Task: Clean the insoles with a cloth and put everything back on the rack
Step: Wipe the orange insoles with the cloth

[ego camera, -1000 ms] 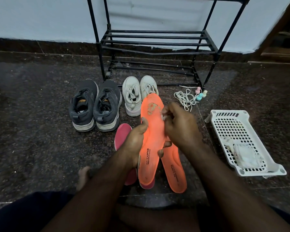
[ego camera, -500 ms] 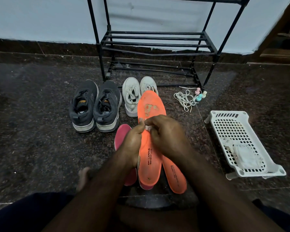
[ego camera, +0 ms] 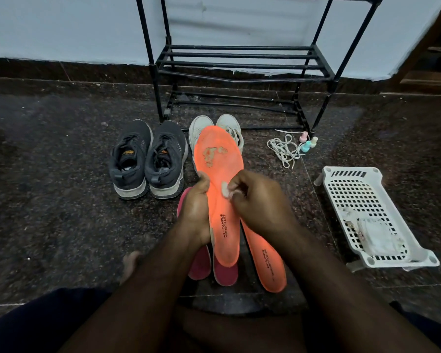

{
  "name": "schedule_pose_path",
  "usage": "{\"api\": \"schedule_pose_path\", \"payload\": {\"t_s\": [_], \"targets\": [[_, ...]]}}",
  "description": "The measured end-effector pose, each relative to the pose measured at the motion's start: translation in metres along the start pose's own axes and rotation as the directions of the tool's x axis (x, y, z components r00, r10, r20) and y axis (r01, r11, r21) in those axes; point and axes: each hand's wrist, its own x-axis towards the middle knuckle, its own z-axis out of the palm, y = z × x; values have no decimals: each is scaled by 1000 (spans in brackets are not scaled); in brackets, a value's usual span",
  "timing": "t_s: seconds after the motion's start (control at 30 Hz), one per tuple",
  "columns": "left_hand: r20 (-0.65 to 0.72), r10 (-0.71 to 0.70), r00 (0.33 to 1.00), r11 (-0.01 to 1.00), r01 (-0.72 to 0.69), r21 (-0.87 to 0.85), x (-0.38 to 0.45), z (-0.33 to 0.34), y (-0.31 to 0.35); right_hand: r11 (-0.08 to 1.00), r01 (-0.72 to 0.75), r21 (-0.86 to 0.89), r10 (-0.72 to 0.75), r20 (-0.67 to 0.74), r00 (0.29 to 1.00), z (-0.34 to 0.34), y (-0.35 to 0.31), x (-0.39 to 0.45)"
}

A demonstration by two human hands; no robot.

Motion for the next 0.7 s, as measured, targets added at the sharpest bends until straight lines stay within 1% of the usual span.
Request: {"api": "schedule_pose_path", "payload": {"t_s": [0.03, 0.07, 0.17, 0.2, 0.23, 0.27, 0.33, 0.4, 0.53, 0.7], "targets": [[6, -7, 1000, 1000, 7, -17, -1, 0, 0, 1000, -2, -28, 1, -27, 1000, -1, 0, 1], [2, -6, 1000, 999, 6, -32, -1, -1, 2, 999, -4, -52, 3, -15, 1000, 0, -1, 0], [9, 9, 1000, 998, -9, -59, -1, -1, 8, 997, 6, -72, 5, 146, 989, 7, -7, -5], [11, 20, 1000, 998, -19, -62, -1, -1, 9, 999, 0, -38, 8, 199, 980, 6, -7, -5], [4, 39, 999, 998, -39, -58, -2, 1, 9, 999, -29, 34, 20, 236, 971, 3, -6, -3], [4, 55, 998, 997, -55, -55, -3, 2, 10, 991, -66, 117, 37, 240, 970, -2, -5, -2], [21, 61, 998, 998, -60, -35, -4, 4, 10, 974, -112, 199, 84, 142, 986, -11, 2, 3], [28, 55, 998, 998, -55, -25, -6, 4, 10, 977, -104, 184, 97, 46, 994, -13, 8, 5], [45, 32, 998, 998, -30, -47, -6, 4, 12, 977, -50, 207, 54, -13, 998, -4, 7, 2], [114, -18, 993, 1000, 19, -12, -12, 6, 11, 964, -47, 261, 95, -173, 980, -2, 9, 7]]}}
